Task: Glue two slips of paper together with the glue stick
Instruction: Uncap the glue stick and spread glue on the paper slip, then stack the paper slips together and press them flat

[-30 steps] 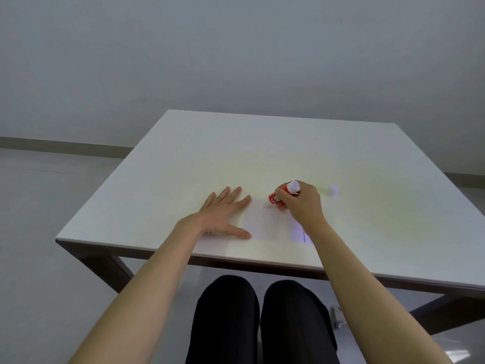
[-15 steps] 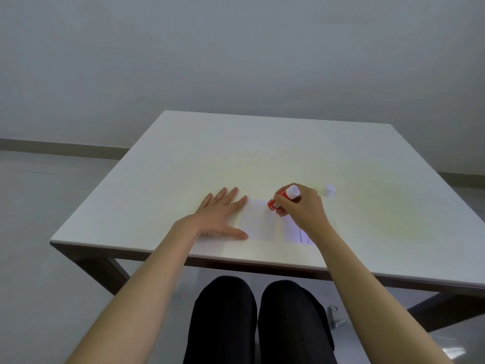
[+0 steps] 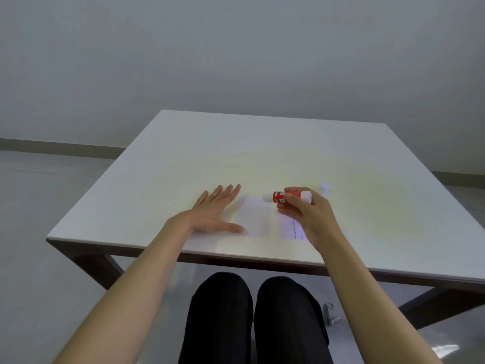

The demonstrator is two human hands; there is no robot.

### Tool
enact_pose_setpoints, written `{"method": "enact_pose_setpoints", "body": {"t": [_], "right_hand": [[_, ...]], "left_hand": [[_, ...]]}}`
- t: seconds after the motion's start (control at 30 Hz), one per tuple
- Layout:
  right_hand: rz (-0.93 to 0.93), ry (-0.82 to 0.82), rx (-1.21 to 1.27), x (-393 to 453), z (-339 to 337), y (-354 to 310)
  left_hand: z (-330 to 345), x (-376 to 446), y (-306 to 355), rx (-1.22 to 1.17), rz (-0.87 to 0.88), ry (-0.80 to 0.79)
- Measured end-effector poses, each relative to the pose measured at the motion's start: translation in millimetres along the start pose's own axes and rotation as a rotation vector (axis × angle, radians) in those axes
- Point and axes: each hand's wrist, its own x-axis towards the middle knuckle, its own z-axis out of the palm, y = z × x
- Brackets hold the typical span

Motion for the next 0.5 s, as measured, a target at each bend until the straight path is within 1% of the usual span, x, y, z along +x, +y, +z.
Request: {"method": "enact_pose_setpoints", "body": {"t": [0.03,0.07,0.13,0.17,0.2,0.27,0.3,0.37,0.43,0.5], "right_hand": [[0.059,-0.007,0.196,-4,3,-1],[0.116,-0.009,0.365,-8,8,-1],[0.22,-0.011,0.581,-15,20,1],[0.27,-0.012,0.65,-18,27,2],[0.317,-0.012,0.702,-21,34,4],[0.38,-0.018,0.729,-24,46,6],[0.39,-0.025,0.694,-25,51,7],[0.359,-0.038,0.516,-26,55,9],[0.276,-0.029,0.245,-27,54,12],[0.151,-0.014,-0.137,-31,50,16]], "left_hand": [[-3,-4,3,-0.128,0.012,0.035],[-6,-8,9,-0.335,0.032,0.098],[-10,-17,28,-0.811,0.114,0.268],[-10,-19,41,-0.951,0.178,0.346],[-8,-20,54,-1.002,0.223,0.411],[-3,-21,78,-1.046,0.234,0.531],[-3,-21,85,-1.084,0.208,0.591],[-6,-20,86,-1.101,0.131,0.677],[-17,-17,79,-1.046,0.065,0.717],[-33,-11,70,-0.937,-0.019,0.776]]}}
